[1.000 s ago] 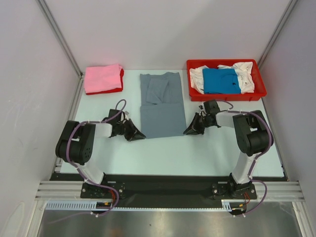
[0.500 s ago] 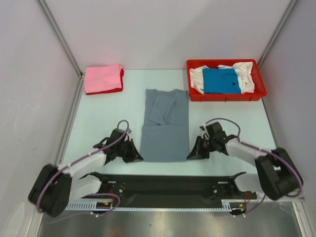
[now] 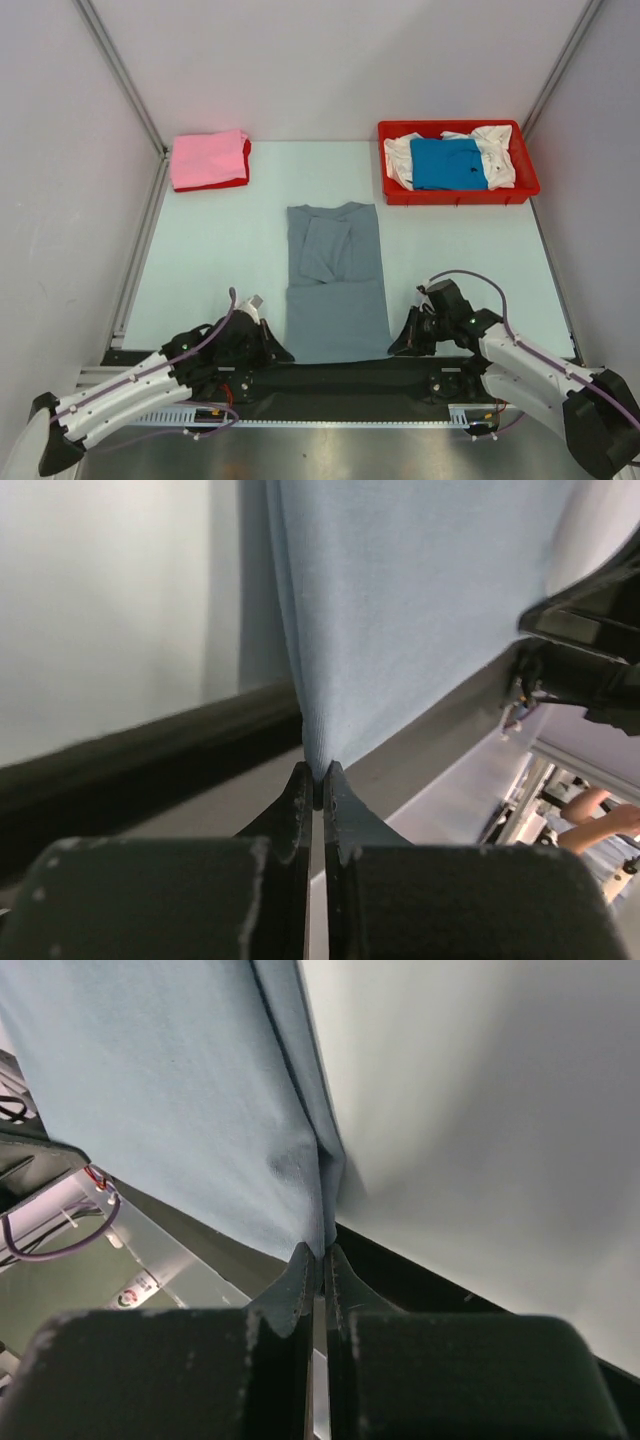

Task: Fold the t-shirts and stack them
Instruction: Fold the tshirt

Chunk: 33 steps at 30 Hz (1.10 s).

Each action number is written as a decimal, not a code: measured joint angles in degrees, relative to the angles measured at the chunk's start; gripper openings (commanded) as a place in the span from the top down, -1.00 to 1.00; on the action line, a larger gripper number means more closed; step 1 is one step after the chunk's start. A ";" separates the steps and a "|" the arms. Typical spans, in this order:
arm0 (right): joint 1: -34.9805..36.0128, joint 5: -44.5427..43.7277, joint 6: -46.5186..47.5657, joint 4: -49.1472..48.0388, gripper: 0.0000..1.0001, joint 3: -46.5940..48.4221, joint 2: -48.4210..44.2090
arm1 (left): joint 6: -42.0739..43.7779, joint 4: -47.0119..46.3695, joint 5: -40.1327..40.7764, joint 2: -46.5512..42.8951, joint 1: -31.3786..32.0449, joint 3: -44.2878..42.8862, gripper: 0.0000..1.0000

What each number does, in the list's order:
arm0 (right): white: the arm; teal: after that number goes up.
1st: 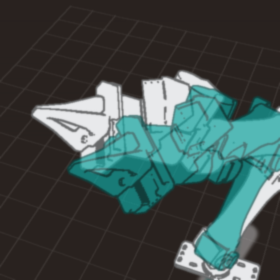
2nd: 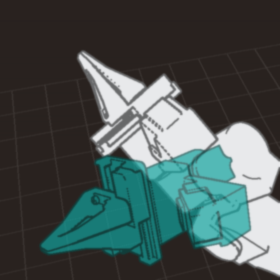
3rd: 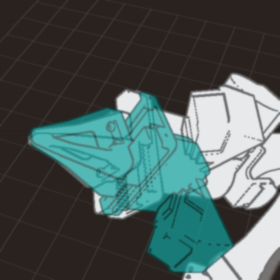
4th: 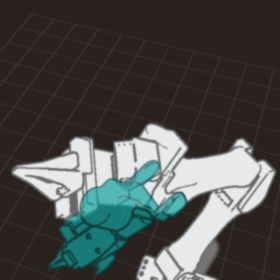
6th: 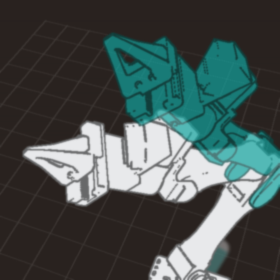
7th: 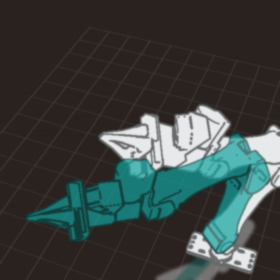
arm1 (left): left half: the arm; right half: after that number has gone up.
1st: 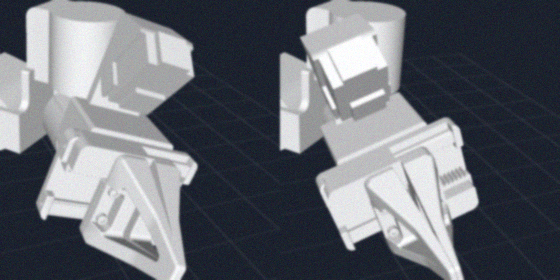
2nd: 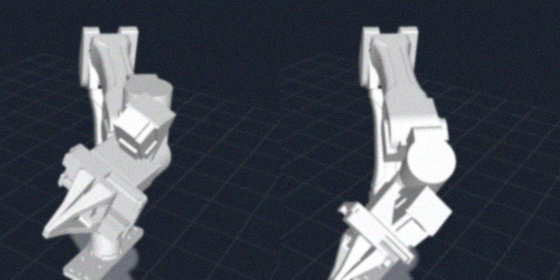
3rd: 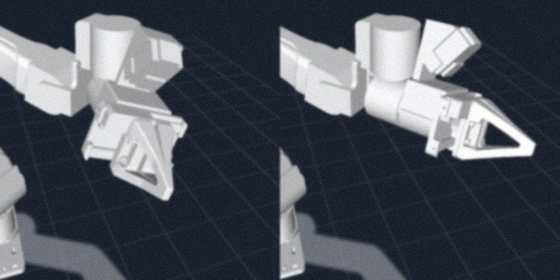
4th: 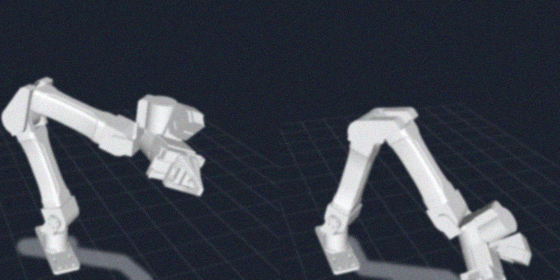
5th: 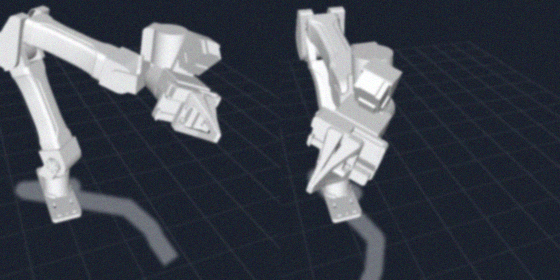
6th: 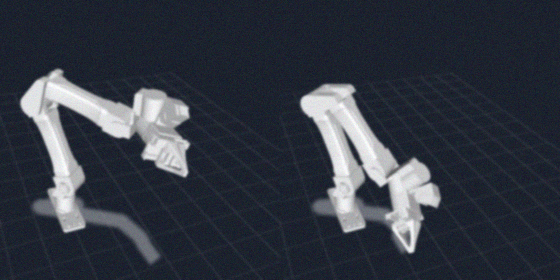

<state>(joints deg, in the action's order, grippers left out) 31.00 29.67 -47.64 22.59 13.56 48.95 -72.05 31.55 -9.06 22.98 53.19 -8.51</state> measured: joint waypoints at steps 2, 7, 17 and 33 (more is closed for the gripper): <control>0.22 -0.37 -0.31 1.31 1.00 0.00 -0.57 | -3.43 0.35 1.99 -1.38 3.74 -0.07 0.99; 0.68 -0.52 -0.61 6.01 1.00 0.02 -5.88 | -9.25 0.81 5.99 3.58 11.54 -0.55 0.99; -4.22 -0.72 2.71 11.93 1.00 11.80 2.25 | -1.49 5.16 7.58 11.47 -1.16 -13.81 0.99; -15.56 1.55 16.70 12.55 1.00 53.51 42.62 | 31.52 0.96 -4.98 51.49 -33.24 -49.44 0.99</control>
<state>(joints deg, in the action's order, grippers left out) 15.44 31.22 -30.94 35.14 67.07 91.57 -40.53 32.51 -14.04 74.48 19.94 -57.95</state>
